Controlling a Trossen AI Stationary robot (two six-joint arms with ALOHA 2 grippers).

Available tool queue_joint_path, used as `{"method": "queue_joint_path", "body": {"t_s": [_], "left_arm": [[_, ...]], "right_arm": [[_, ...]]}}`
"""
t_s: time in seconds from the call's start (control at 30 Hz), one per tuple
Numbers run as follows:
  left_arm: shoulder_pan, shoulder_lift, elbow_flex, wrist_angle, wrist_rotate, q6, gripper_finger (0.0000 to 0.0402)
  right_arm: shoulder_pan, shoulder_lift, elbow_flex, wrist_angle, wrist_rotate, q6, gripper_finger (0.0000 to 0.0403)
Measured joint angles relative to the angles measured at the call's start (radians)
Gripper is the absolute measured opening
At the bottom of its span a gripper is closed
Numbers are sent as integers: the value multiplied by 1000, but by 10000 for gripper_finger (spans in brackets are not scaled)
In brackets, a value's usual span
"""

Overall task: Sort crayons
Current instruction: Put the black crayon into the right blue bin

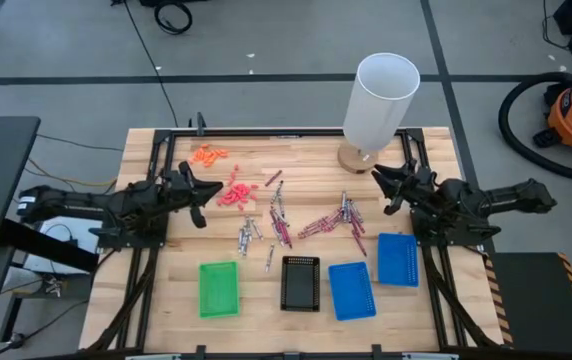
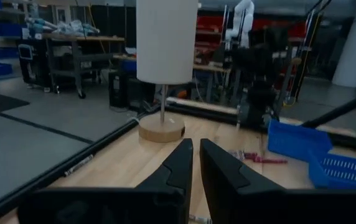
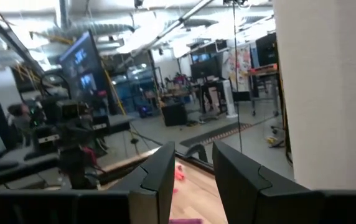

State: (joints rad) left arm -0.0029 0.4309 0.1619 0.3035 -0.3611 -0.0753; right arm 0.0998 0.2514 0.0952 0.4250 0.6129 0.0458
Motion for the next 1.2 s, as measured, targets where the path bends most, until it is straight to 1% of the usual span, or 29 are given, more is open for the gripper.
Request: {"method": "queue_joint_path", "body": {"t_s": [0.2,0.37,0.57,0.73,0.83,0.9,1.03,1.1,1.2], "left_arm": [[0,106,46,-16,0,-35,39],[0,194,132,-134,0,-57,39],[0,289,279,-291,0,-37,39],[0,350,357,-345,-5,-8,39],[0,375,378,-340,-7,18,39],[0,391,382,-327,-12,25,39],[0,412,382,-324,-57,22,40],[0,421,382,-329,-73,18,47],[0,422,382,-333,-80,14,69]], "right_arm": [[-7,142,66,-2,0,-3,117],[-22,265,135,-10,-7,-4,117],[-44,402,257,-107,-54,-5,117],[-61,507,371,-223,-65,-16,117],[-71,576,443,-291,-92,-19,117],[-79,625,482,-299,-117,-25,117],[-100,721,549,-300,-169,-50,117],[-111,772,583,-300,-191,-55,117],[-125,844,625,-302,-220,-59,117]]}}
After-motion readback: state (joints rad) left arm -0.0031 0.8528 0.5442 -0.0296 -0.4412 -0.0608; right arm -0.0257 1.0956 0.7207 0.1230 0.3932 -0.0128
